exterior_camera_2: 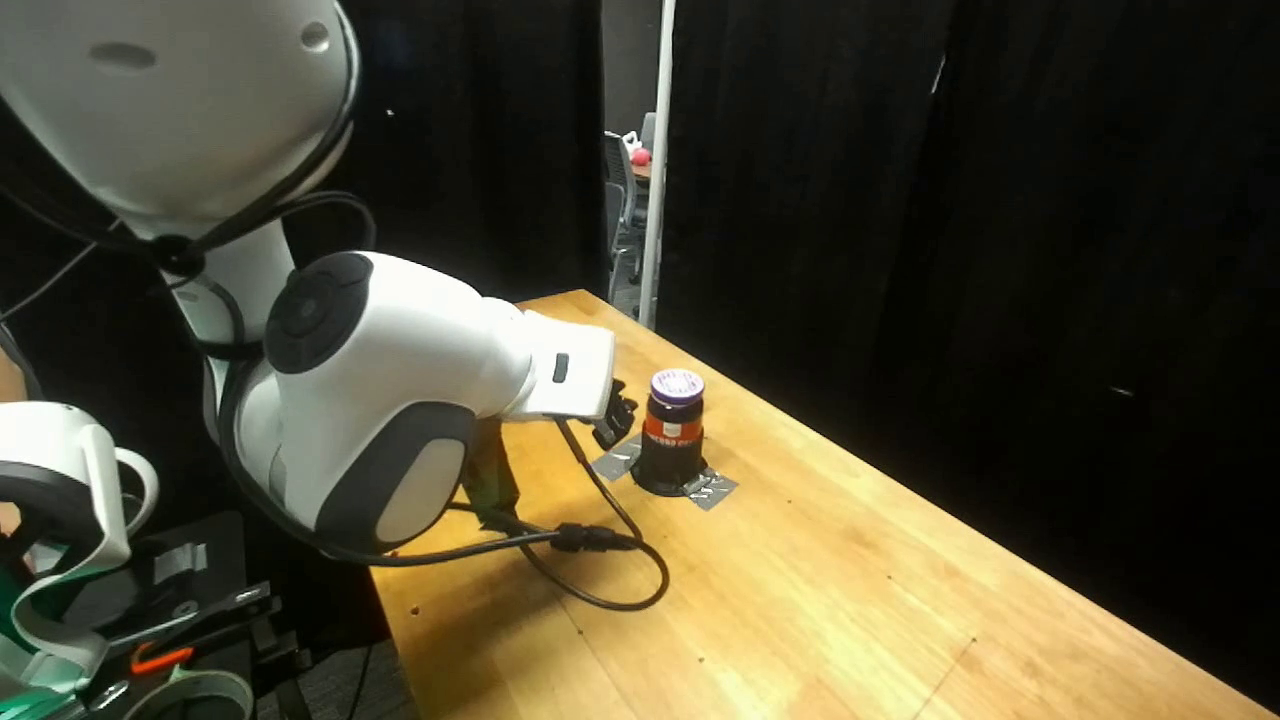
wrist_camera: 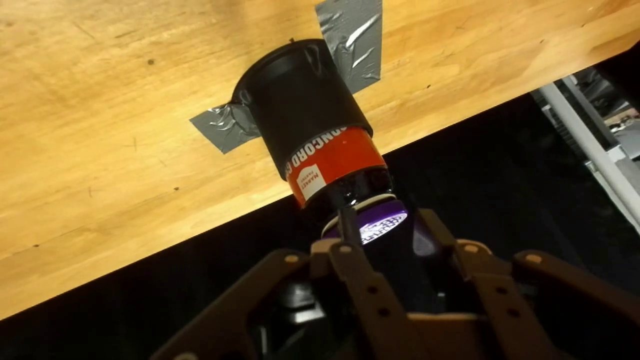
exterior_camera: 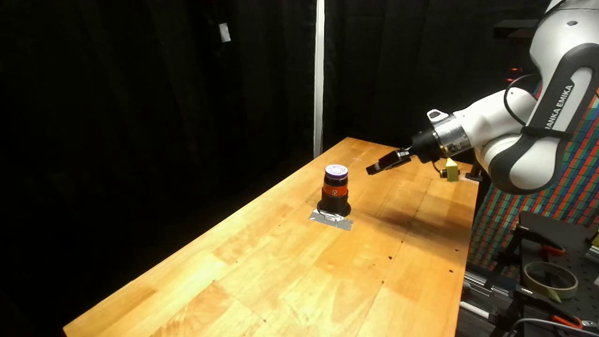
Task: Put the elastic around the bottle
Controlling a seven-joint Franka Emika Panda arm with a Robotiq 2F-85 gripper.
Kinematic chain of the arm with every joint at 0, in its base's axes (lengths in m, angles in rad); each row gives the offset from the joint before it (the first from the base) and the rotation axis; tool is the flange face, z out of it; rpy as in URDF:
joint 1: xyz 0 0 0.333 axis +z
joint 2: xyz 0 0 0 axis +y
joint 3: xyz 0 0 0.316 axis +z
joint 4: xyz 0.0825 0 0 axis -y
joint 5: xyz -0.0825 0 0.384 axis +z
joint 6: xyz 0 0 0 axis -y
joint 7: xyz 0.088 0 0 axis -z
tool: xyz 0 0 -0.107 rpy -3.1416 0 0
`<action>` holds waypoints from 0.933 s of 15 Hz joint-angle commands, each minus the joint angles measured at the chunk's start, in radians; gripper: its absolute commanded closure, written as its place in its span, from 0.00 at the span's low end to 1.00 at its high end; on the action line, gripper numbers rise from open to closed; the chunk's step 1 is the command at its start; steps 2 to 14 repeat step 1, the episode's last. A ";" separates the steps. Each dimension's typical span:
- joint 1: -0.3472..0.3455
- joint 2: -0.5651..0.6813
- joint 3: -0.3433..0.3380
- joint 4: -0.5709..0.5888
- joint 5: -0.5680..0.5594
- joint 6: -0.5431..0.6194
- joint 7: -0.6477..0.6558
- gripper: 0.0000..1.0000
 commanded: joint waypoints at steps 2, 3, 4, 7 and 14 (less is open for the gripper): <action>0.054 -0.005 -0.055 0.003 -0.012 0.010 0.029 0.63; 0.054 -0.005 -0.055 0.003 -0.012 0.010 0.029 0.63; 0.054 -0.005 -0.055 0.003 -0.012 0.010 0.029 0.63; 0.054 -0.005 -0.055 0.003 -0.012 0.010 0.029 0.63; 0.054 -0.005 -0.055 0.003 -0.012 0.010 0.029 0.63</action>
